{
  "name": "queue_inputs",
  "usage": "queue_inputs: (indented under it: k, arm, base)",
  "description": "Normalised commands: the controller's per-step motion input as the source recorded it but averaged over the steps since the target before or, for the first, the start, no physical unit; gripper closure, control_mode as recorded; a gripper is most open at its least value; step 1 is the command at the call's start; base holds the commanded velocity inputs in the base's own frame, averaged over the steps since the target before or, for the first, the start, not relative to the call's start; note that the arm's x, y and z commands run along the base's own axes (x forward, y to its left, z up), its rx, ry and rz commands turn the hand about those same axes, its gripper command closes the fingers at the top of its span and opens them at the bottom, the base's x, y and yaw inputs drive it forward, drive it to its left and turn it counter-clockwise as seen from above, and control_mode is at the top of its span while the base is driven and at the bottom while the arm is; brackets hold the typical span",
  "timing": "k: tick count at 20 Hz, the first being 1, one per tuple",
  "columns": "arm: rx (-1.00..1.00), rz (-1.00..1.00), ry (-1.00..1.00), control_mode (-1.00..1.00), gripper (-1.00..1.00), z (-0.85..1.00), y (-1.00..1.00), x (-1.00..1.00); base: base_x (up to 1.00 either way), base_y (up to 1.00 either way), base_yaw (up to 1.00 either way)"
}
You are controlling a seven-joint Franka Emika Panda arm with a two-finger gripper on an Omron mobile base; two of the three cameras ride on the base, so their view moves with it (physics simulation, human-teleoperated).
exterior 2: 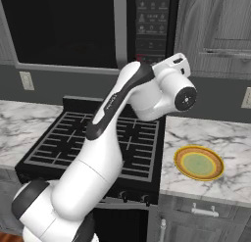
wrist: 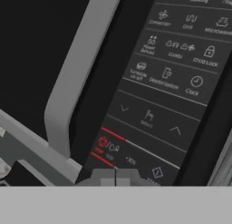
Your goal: Pick the shrimp from the counter and place it in the microwave. Then turn on the microwave.
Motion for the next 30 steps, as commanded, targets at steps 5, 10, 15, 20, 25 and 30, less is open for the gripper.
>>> queue_inputs:
  k: [5,10,15,20,25,30]
  arm:
    - [0.00,0.00,-0.03,-1.00,1.00,0.00,0.00,0.13]
    - [0.00,0.00,-0.01,-1.00,1.00,-0.03,0.00,0.13]
    - [0.00,0.00,0.00,-1.00,1.00,-0.06,0.00,0.09]
    - [0.00,0.00,0.00,-1.00,1.00,0.00,0.00,0.15]
    - [0.00,0.00,0.00,-1.00,1.00,0.00,0.00,0.16]
    - [0.00,0.00,0.00,-1.00,1.00,0.00,0.00,0.17]
  base:
    - [0.00,0.00,0.00]
    - [0.00,0.00,0.00]
    - [0.00,0.00,0.00]
    - [0.00,0.00,0.00]
    - [0.00,0.00,0.00]
    - [0.00,0.00,0.00]
